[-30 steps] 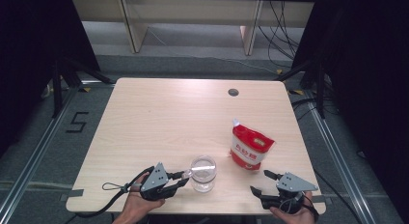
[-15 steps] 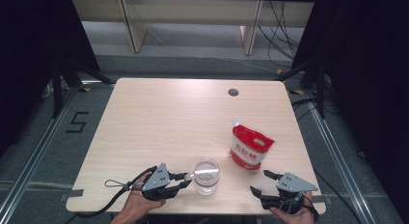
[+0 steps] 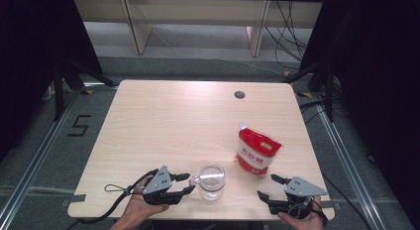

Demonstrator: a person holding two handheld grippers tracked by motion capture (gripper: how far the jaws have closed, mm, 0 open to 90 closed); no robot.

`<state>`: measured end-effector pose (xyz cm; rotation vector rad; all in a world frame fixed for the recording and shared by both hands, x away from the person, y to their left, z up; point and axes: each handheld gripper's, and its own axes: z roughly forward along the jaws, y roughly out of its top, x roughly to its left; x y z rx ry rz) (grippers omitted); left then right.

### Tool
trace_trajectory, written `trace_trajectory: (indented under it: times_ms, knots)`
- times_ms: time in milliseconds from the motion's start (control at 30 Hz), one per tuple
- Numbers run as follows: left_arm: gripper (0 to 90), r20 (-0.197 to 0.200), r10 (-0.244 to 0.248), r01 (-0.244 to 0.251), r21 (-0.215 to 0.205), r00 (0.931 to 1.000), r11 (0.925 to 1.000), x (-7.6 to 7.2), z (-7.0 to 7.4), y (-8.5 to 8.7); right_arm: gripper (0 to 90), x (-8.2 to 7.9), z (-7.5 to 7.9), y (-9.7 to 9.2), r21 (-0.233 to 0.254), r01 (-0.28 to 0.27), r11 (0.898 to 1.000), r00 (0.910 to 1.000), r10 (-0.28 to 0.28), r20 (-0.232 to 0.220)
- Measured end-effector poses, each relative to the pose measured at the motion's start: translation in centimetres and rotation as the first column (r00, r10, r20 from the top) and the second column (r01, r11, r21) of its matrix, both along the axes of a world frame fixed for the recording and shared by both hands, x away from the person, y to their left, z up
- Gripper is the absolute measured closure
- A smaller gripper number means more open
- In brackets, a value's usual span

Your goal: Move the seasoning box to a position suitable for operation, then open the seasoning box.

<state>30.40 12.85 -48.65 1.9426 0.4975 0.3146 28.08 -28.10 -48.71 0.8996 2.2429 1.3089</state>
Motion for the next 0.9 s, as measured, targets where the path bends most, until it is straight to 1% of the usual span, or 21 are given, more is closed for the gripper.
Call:
trace_trajectory:
  times_ms: [33,67,100,133,200,233,267,333,367,400,433,467,500,567,600,633,700,767,800,867,900]
  knots:
    - [52.7,0.004,0.009,-0.009,0.002,1.0000,1.0000,-0.2,0.2,0.2,25.8,0.0,0.0,0.0,-0.001,-0.001,1.000,1.0000,0.001,-0.004]
    - [51.9,-0.005,0.017,-0.017,-0.009,0.9998,0.9998,-0.5,0.3,0.2,25.8,0.0,0.0,0.1,-0.001,0.002,1.000,1.0000,-0.002,-0.005]
    - [51.9,-0.005,0.017,-0.017,-0.009,0.9998,0.9998,-0.5,0.3,0.2,25.8,0.0,0.1,0.0,-0.014,0.002,1.000,0.9999,-0.002,0.014]
    - [51.9,-0.008,0.014,-0.014,-0.019,0.9999,0.9997,-0.5,0.3,0.2,25.8,0.0,0.1,0.0,-0.014,0.002,1.000,0.9999,-0.002,0.014]
    - [51.3,-0.012,0.016,-0.016,-0.010,0.9998,0.9998,-0.8,0.7,0.5,25.8,0.0,0.1,0.1,-0.011,-0.005,1.000,1.0000,0.005,0.005]
    - [51.3,-0.011,0.013,-0.013,-0.011,0.9999,0.9999,-0.8,0.8,0.6,25.8,0.1,0.1,0.0,-0.013,-0.006,1.000,0.9998,0.006,0.018]
    - [51.3,-0.035,0.024,-0.025,-0.022,0.9991,0.9994,-1.0,0.9,0.7,25.8,0.0,0.1,0.1,-0.006,-0.004,1.000,1.0000,0.004,0.001]
    - [51.1,-0.041,0.034,-0.035,-0.032,0.9986,0.9989,-1.2,1.1,0.9,25.8,0.0,0.1,0.0,-0.005,-0.012,1.000,0.9999,0.012,-0.003]
    - [51.3,-0.057,0.048,-0.052,-0.068,0.9972,0.9963,-1.4,1.4,1.0,25.8,0.0,0.2,0.0,-0.014,-0.013,1.000,0.9996,0.013,0.024]
    - [51.8,-0.057,0.048,-0.052,-0.068,0.9972,0.9963,-1.4,1.4,1.0,25.8,0.0,0.2,0.0,-0.014,-0.013,1.000,0.9996,0.013,0.024]
    - [52.6,-0.061,0.053,-0.057,-0.063,0.9967,0.9964,-1.4,1.6,1.2,25.8,-0.1,0.1,0.0,-0.003,-0.003,1.000,1.0000,0.003,0.006]
    - [52.6,-0.073,0.056,-0.062,-0.083,0.9957,0.9946,-1.4,1.7,1.2,25.8,-0.1,0.1,0.0,-0.003,-0.003,1.000,1.0000,0.003,0.006]
    - [53.6,-0.087,0.074,-0.082,-0.096,0.9934,0.9920,-1.6,2.0,1.4,25.8,-0.1,0.1,0.0,0.008,-0.003,1.000,1.0000,0.003,-0.008]
    - [53.6,-0.086,0.069,-0.078,-0.106,0.9939,0.9913,-1.5,2.1,1.4,25.8,0.0,0.0,-0.1,0.004,-0.004,1.000,1.0000,0.004,-0.002]
    - [53.9,-0.089,0.074,-0.083,-0.102,0.9933,0.9913,-1.5,2.2,1.5,25.7,0.0,0.1,-0.1,0.003,-0.003,1.000,1.0000,0.003,-0.002]
    - [54.2,-0.095,0.073,-0.084,-0.116,0.9928,0.9898,-1.5,2.2,1.5,25.8,0.0,0.1,-0.1,0.002,-0.007,1.000,1.0000,0.007,-0.002]
    - [55.9,-0.110,0.086,-0.099,-0.121,0.9902,0.9877,-1.7,2.3,1.5,25.8,-0.1,0.1,0.0,-0.002,-0.007,1.000,1.0000,0.007,-0.005]
    - [56.4,-0.122,0.079,-0.095,-0.137,0.9894,0.9860,-1.8,2.4,1.2,25.8,0.0,0.1,0.0,-0.006,-0.013,1.000,0.9999,0.013,0.000]
    - [56.4,-0.120,0.075,-0.091,-0.131,0.9899,0.9872,-1.9,2.5,1.0,25.8,0.0,0.1,0.0,-0.006,-0.014,1.000,0.9999,0.014,0.001]
    - [57.1,-0.117,0.069,-0.085,-0.140,0.9907,0.9865,-1.9,2.5,0.9,25.8,-0.1,0.1,0.0,-0.005,-0.009,1.000,1.0000,0.009,-0.001]
    - [57.9,-0.106,0.052,-0.067,-0.141,0.9930,0.9877,-1.7,2.6,1.0,25.8,-0.1,0.1,0.0,-0.005,-0.002,1.000,1.0000,0.002,0.004]
